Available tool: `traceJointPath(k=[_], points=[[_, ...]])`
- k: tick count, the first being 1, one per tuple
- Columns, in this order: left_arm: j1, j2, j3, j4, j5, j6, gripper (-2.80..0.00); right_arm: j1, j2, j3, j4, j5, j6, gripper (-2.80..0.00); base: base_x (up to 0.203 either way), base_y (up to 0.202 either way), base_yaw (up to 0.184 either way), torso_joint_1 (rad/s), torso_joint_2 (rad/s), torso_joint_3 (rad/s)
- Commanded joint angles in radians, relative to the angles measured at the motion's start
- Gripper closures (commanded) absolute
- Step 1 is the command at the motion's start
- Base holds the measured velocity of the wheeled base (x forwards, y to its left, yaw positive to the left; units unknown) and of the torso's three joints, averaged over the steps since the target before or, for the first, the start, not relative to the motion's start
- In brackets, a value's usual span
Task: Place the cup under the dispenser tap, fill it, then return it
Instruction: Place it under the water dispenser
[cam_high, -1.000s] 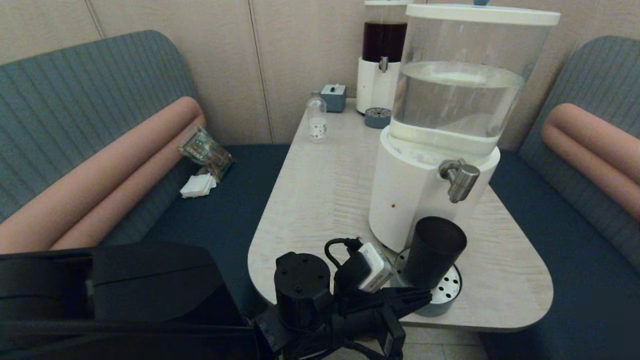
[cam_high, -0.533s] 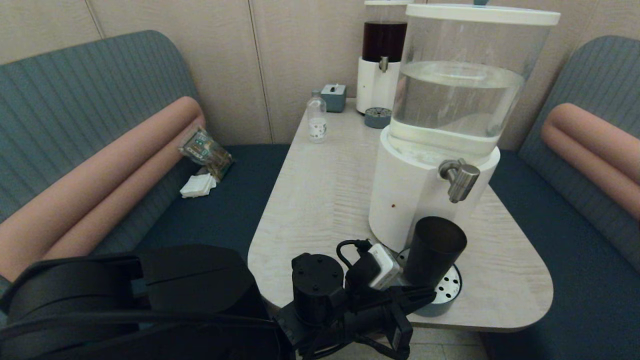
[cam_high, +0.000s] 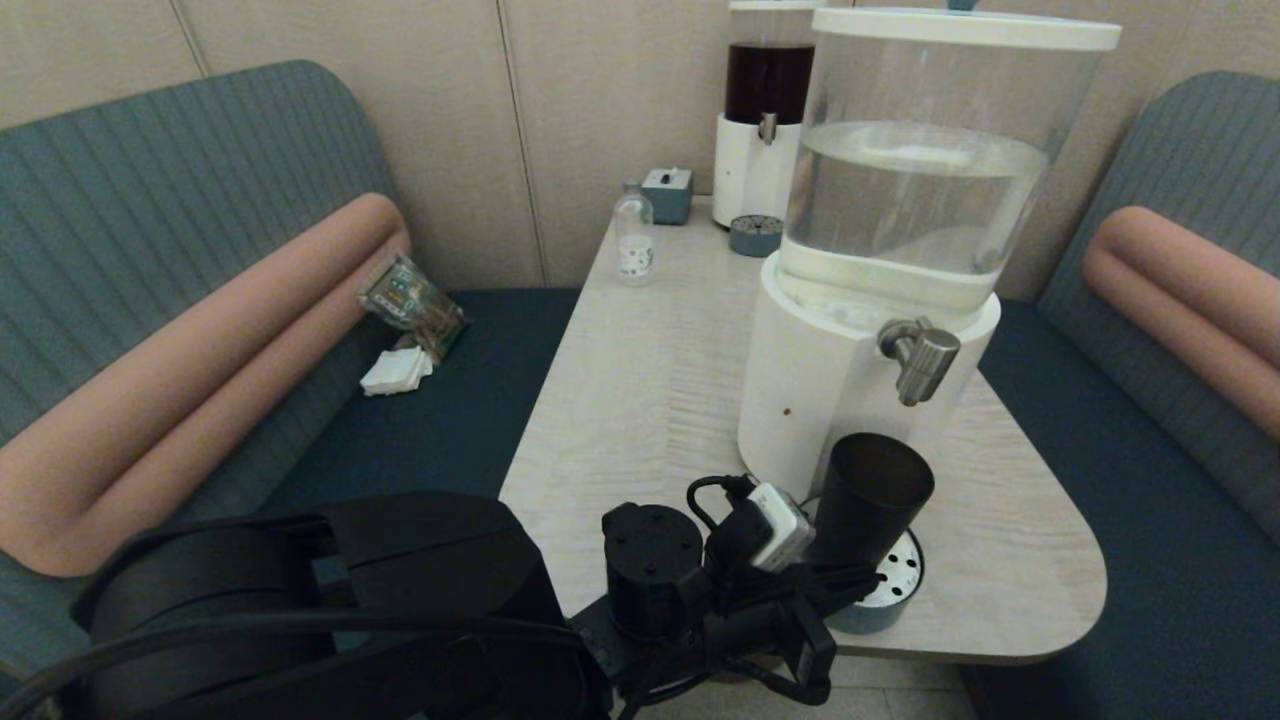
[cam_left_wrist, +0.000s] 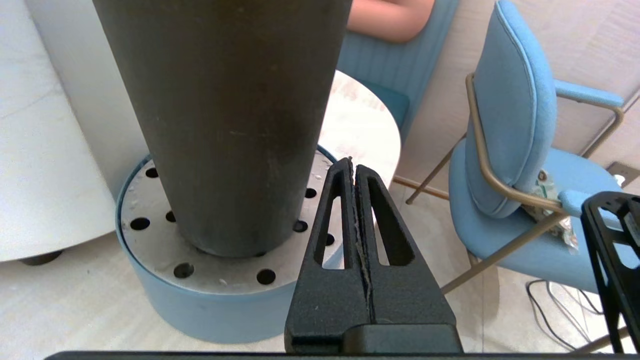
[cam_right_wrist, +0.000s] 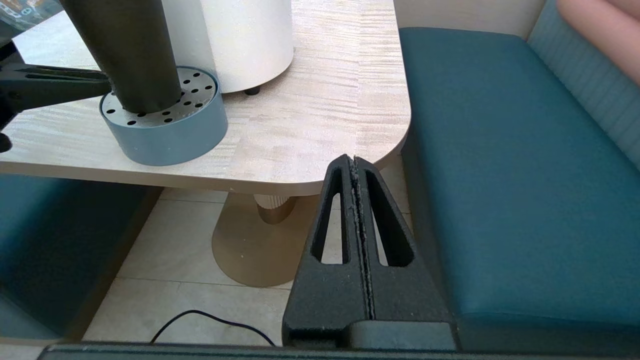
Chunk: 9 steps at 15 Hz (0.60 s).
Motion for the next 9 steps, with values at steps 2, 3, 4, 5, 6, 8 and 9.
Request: traceJointPath(k=[2,3,4,5,6,8,9], points=[[0.002,0.016,-0.019,-0.007,-0.002,0.000,0.00,0.000,0.000,0.015,-0.001,0.000,0.000,0.00,0.000,0.000,0.000,0.000,0.00,0.000],[0.002,0.017,-0.024,-0.007,-0.002,0.000,0.00,0.000,0.000,0.014,-0.001,0.000,0.000,0.00,0.000,0.000,0.000,0.000,0.00,0.000],[0.003,0.020,-0.033,-0.007,-0.002,-0.002,0.00,0.000,0.000,0.015,-0.001,0.000,0.000,0.00,0.000,0.000,0.000,0.000,0.00,0.000],[0.003,0.023,-0.039,-0.007,-0.002,-0.002,0.00,0.000,0.000,0.014,-0.001,-0.001,0.000,0.00,0.000,0.000,0.000,0.000,0.00,0.000],[0.003,0.026,-0.045,-0.007,-0.002,-0.005,0.00,0.000,0.000,0.014,0.000,0.000,0.000,0.00,0.000,0.000,0.000,0.000,0.00,0.000],[0.005,0.039,-0.061,-0.007,-0.002,-0.006,0.00,0.000,0.000,0.014,-0.001,0.001,0.000,0.00,0.000,0.000,0.000,0.000,0.00,0.000],[0.005,0.046,-0.069,-0.007,-0.002,-0.006,0.00,0.000,0.000,0.015,0.001,-0.001,0.000,0.00,0.000,0.000,0.000,0.000,0.00,0.000]])
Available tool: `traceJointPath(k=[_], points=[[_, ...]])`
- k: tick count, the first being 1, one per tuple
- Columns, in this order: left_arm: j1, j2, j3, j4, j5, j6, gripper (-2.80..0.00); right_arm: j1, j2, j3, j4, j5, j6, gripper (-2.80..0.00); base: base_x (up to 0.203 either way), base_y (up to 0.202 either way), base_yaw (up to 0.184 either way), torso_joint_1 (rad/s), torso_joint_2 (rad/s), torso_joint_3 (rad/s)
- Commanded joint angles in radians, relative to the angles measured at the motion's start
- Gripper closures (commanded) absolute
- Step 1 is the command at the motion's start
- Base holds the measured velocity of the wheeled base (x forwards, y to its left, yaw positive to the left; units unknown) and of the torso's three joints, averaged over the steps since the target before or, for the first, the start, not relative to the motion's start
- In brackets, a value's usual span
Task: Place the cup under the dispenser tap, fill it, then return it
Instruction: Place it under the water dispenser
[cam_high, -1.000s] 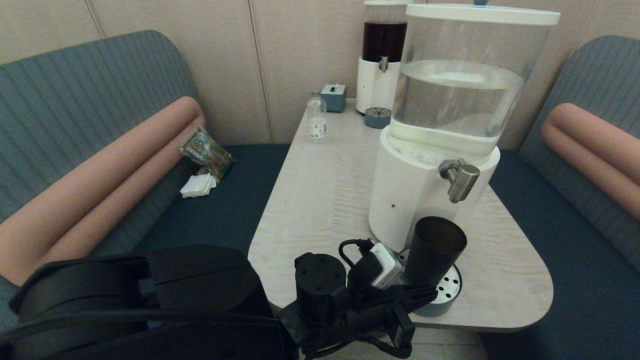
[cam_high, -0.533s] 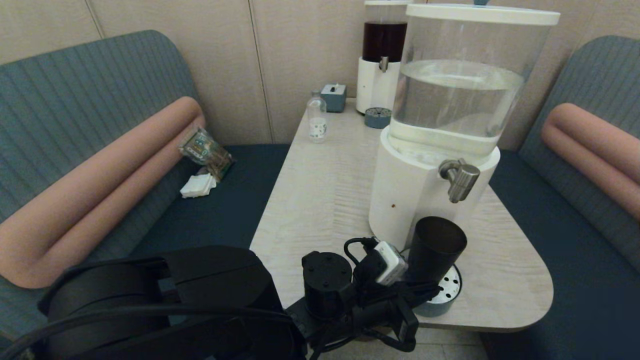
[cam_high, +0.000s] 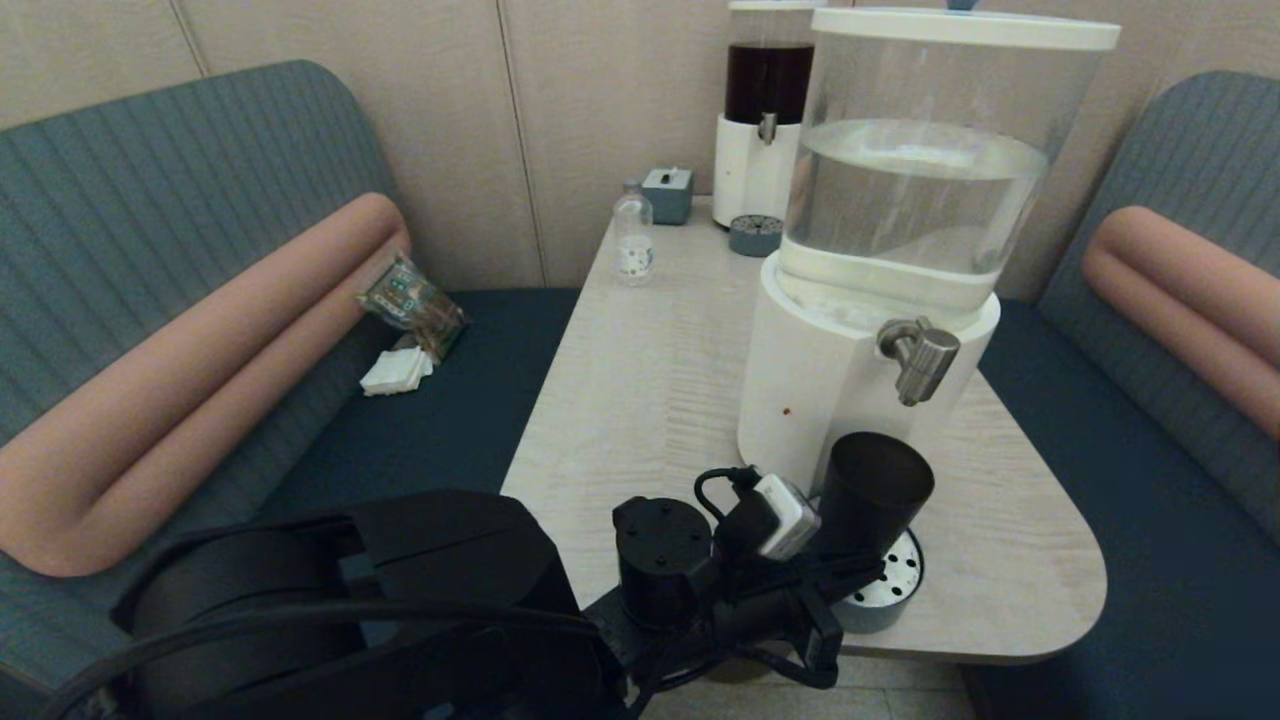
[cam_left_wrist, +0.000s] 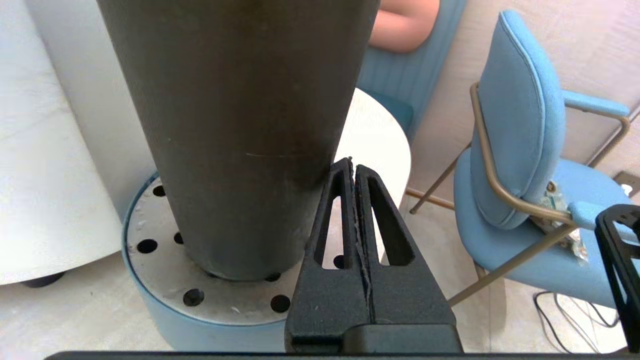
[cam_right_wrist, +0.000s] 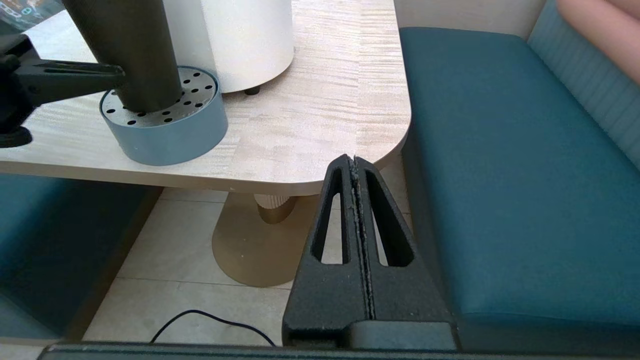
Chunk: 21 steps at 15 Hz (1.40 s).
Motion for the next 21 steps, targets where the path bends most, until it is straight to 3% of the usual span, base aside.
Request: traceJointPath(k=[1,21], points=[[0.000,0.013,-0.012,-0.008,-0.002,0.000,0.00,0.000,0.000,0.014,-0.001,0.000,0.000,0.00,0.000,0.000,0.000,0.000,0.00,0.000],[0.008,0.054,-0.075,-0.007,-0.001,-0.006,0.00,0.000,0.000,0.015,-0.001,0.000,0.000,0.00,0.000,0.000,0.000,0.000,0.00,0.000]])
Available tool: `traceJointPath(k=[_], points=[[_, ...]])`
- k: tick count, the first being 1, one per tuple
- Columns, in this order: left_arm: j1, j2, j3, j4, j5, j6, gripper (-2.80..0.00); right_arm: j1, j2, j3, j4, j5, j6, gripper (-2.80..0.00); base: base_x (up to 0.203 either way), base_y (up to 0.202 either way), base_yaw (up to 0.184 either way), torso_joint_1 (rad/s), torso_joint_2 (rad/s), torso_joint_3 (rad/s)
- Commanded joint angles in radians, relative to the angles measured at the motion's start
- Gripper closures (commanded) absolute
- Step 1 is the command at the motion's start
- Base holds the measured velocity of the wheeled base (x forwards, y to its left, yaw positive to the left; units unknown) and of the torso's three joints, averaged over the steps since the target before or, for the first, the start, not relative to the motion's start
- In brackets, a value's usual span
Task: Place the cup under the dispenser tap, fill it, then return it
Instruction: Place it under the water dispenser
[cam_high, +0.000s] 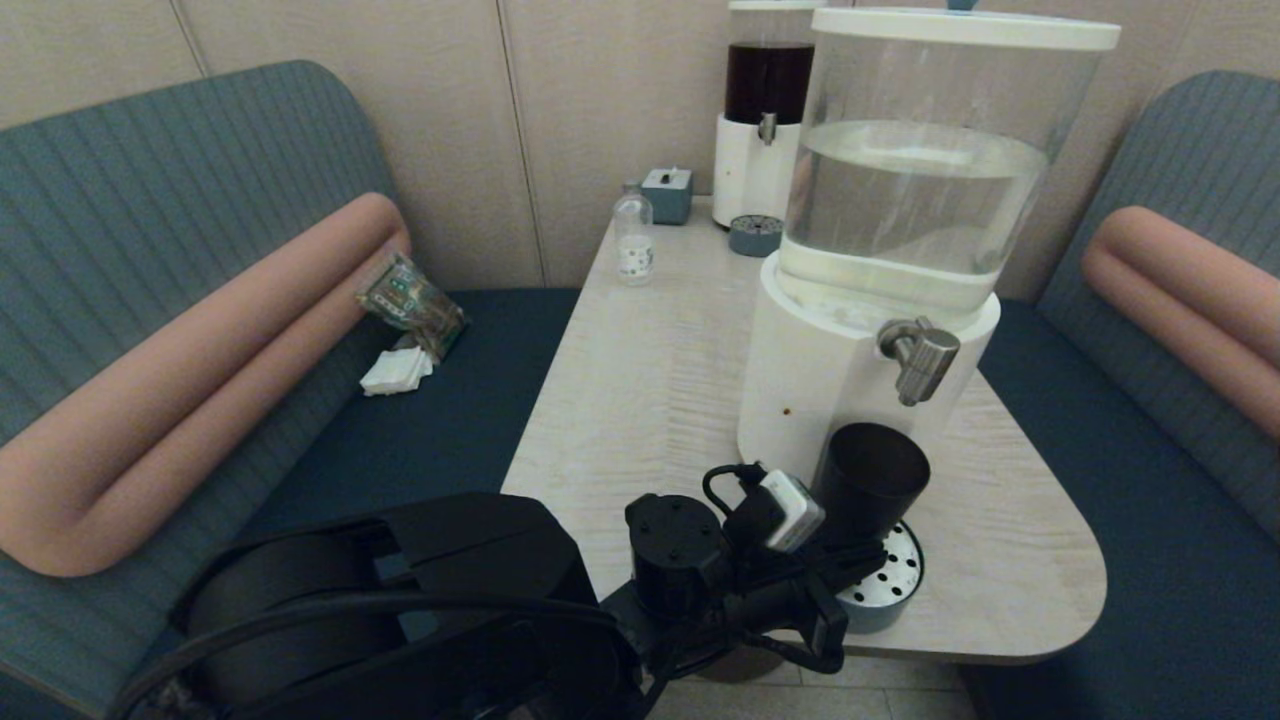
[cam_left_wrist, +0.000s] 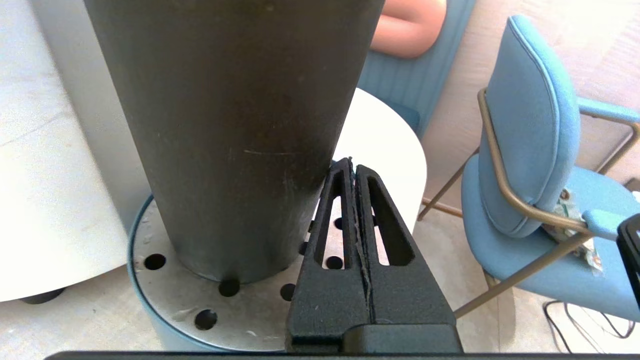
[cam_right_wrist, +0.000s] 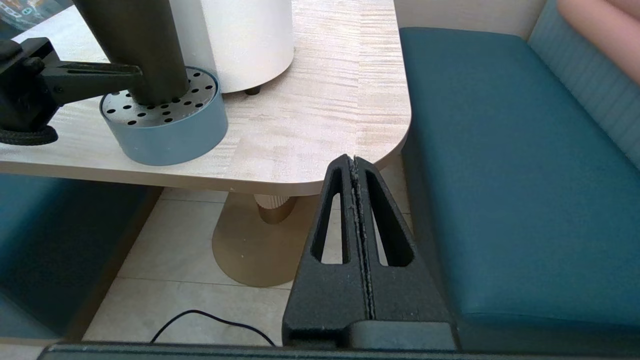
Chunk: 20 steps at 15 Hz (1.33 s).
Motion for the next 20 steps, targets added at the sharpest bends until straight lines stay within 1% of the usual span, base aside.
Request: traceJointPath(k=[1,15,18,20], points=[[0.001,0.005,-0.006,-0.009,-0.002,-0.002,0.00,0.000,0.000,0.014,-0.001,0.000,0.000,0.00,0.000,0.000,0.000,0.000,0.00,0.000],[0.003,0.020,-0.026,-0.010,-0.002,-0.002,0.00,0.000,0.000,0.015,-0.001,-0.001,0.000,0.00,0.000,0.000,0.000,0.000,0.00,0.000],[-0.002,-0.012,-0.005,-0.010,-0.001,-0.003,0.00,0.000,0.000,0.014,-0.001,0.000,0.000,0.00,0.000,0.000,0.000,0.000,0.00,0.000],[-0.014,-0.054,0.032,-0.009,0.008,-0.004,0.00,0.000,0.000,0.015,-0.001,0.000,0.000,0.00,0.000,0.000,0.000,0.000,0.00,0.000]])
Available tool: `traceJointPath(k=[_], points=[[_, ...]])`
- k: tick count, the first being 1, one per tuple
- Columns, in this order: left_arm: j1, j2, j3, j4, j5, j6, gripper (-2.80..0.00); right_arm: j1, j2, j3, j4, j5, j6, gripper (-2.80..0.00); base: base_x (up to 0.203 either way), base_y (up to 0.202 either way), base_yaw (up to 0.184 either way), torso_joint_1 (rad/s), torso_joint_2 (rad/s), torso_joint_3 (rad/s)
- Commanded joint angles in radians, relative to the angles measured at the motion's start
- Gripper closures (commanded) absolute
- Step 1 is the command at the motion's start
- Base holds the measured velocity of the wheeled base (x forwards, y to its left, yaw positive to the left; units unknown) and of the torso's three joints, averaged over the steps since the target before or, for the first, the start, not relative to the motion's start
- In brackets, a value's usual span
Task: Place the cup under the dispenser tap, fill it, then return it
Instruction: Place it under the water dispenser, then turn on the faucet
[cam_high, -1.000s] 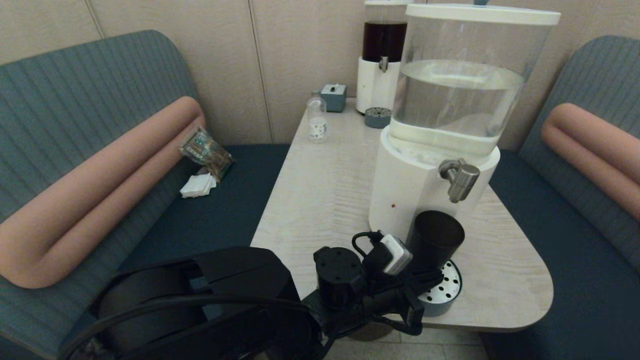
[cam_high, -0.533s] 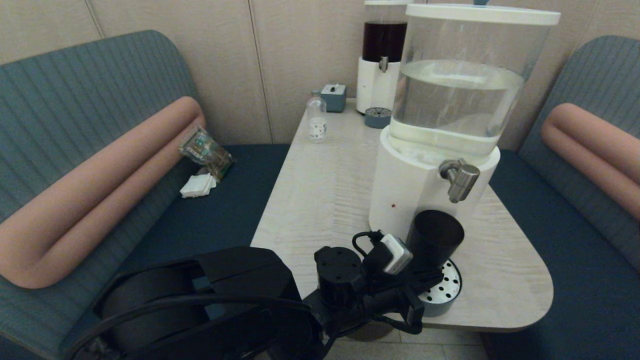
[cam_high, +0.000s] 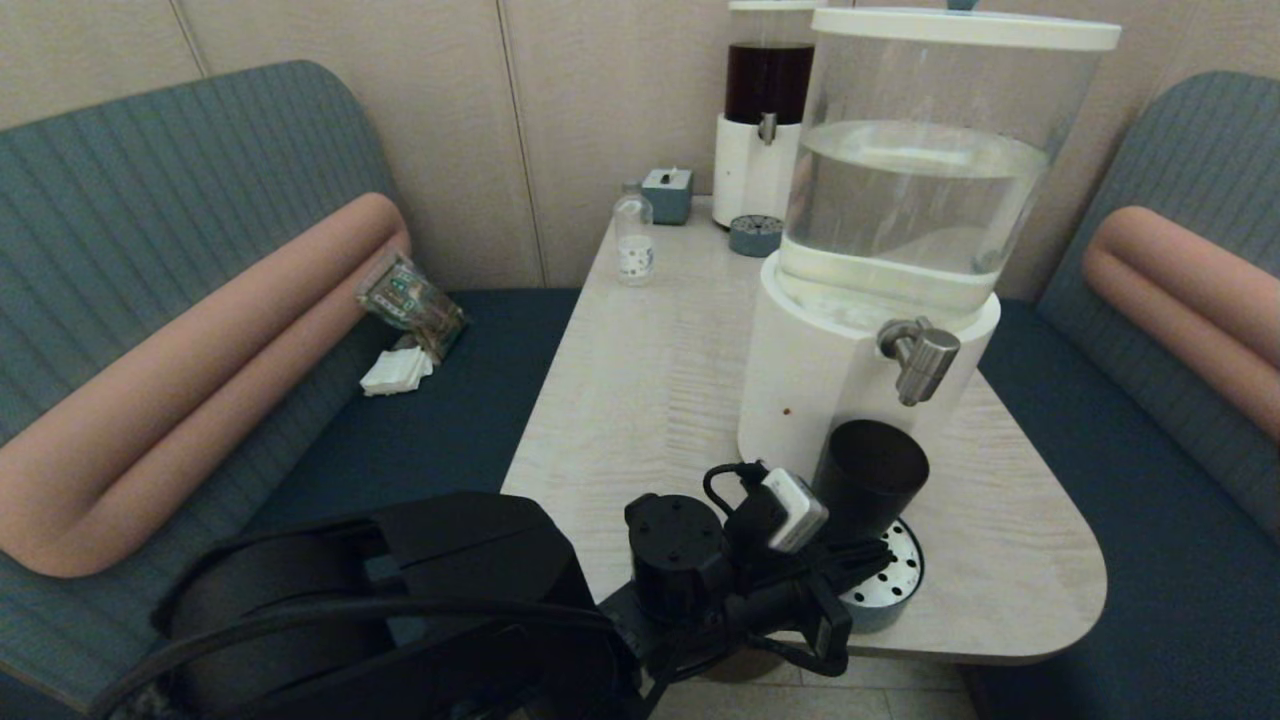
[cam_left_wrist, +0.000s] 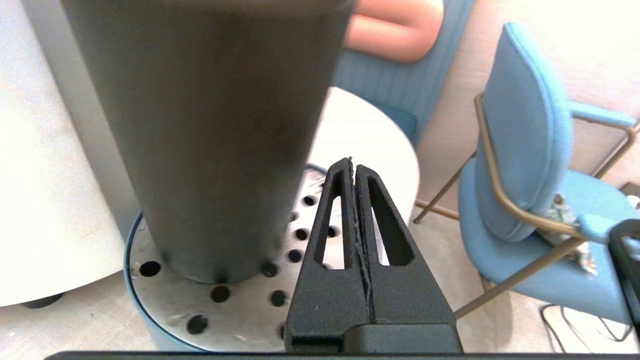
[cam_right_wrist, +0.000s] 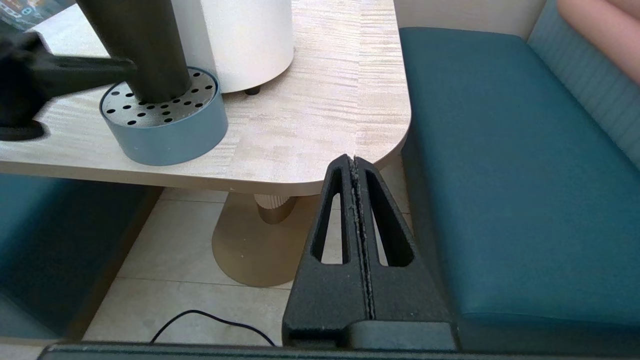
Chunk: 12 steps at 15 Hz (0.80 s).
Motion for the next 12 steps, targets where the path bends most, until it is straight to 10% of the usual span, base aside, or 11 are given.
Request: traceJointPath(k=[1,8,12], points=[[-0.011,-0.072,0.041,-0.008,0.002,-0.001,0.00,0.000,0.000,0.014,0.000,0.000,0.000,0.00,0.000,0.000,0.000,0.000,0.00,0.000],[-0.014,-0.551,0.387,-0.007,0.154,-0.061,0.00,0.000,0.000,0.014,-0.001,-0.001,0.000,0.00,0.000,0.000,0.000,0.000,0.00,0.000],[0.299,-0.797,0.464,0.016,0.328,-0.139,0.00,0.000,0.000,0.014,-0.001,0.000,0.000,0.00,0.000,0.000,0.000,0.000,0.00,0.000]])
